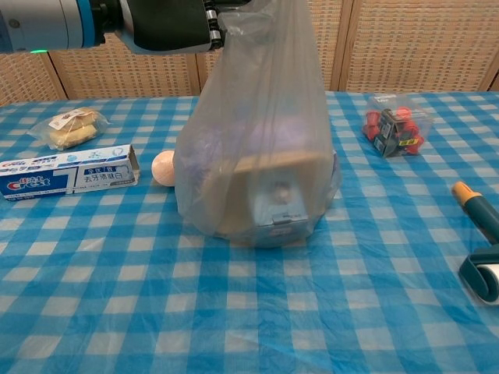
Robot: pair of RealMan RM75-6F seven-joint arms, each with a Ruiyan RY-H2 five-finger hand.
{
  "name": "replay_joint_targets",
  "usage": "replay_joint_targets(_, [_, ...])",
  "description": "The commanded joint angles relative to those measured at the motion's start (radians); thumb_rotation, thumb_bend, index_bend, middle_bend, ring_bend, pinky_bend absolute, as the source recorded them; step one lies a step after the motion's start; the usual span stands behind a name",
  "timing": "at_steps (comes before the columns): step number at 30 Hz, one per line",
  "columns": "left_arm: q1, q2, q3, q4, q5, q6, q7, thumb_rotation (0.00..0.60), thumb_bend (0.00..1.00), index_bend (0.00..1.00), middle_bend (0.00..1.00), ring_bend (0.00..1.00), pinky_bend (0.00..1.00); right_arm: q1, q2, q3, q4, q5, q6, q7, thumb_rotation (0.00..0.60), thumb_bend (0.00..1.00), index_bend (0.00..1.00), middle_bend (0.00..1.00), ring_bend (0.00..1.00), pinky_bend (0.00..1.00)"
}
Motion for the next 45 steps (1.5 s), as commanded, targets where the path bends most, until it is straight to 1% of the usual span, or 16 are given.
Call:
replay_joint_targets(1, [-0.015,0.018,-0.013,-0.009,-0.011,-0.024,0.012,0.600,0.00,0.00,0.00,0.00,0.00,0.000,0.001,0.001,0.000,0.001,-0.001,0.001,0.600,0.00,0.08,0.00,0.00,0.00])
replay_joint_targets(10, [-0.046,0.046,-0.059,-0.028,-0.041,-0.067,0.033,0.600,0.00,0.00,0.00,0.00,0.00,0.002,-0.001,-0.001,0.001,0.003,-0.006,-0.001,0.600,0.00,0.08,0.00,0.00,0.00])
replay_joint_targets(15, [-0.099,0.051,-0.109,-0.016,-0.107,-0.134,0.056,0.600,0.00,0.00,0.00,0.00,0.00,0.004,-0.004,-0.002,0.000,0.003,-0.007,-0.009,0.600,0.00,0.08,0.00,0.00,0.00])
replay_joint_targets(21, [-0.157,0.046,-0.148,0.017,-0.195,-0.218,0.111,0.600,0.00,0.00,0.00,0.00,0.00,0.005,-0.005,-0.003,0.002,0.006,-0.012,-0.007,0.600,0.00,0.08,0.00,0.00,0.00])
replay_joint_targets(25, [-0.178,0.009,-0.185,0.045,-0.235,-0.221,0.147,0.600,0.00,0.00,0.00,0.00,0.00,0.006,-0.003,-0.001,0.002,0.009,-0.013,-0.003,0.600,0.00,0.08,0.00,0.00,0.00])
replay_joint_targets(30, [-0.164,-0.041,-0.229,0.061,-0.224,-0.232,0.131,0.600,0.00,0.00,0.00,0.00,0.01,0.007,-0.003,0.000,0.004,0.013,-0.017,0.000,0.600,0.00,0.08,0.00,0.00,0.00])
replay_joint_targets(33, [-0.150,-0.073,-0.256,0.075,-0.190,-0.246,0.104,0.600,0.00,0.00,0.00,0.00,0.03,0.008,-0.003,0.000,0.005,0.015,-0.021,0.001,0.600,0.00,0.08,0.00,0.00,0.00])
replay_joint_targets(36, [-0.146,-0.088,-0.262,0.091,-0.165,-0.270,0.098,0.600,0.00,0.00,0.00,0.00,0.04,0.009,-0.003,0.001,0.007,0.017,-0.022,0.003,0.600,0.00,0.08,0.00,0.00,0.00])
replay_joint_targets(42, [-0.143,-0.115,-0.263,0.127,-0.151,-0.338,0.102,0.600,0.00,0.00,0.00,0.00,0.04,0.010,-0.002,0.002,0.007,0.020,-0.024,0.006,0.600,0.00,0.08,0.00,0.00,0.00])
replay_joint_targets(45, [-0.133,-0.143,-0.273,0.137,-0.131,-0.344,0.104,0.600,0.00,0.00,0.00,0.00,0.04,0.010,0.000,0.003,0.006,0.021,-0.023,0.009,0.600,0.00,0.08,0.00,0.00,0.00])
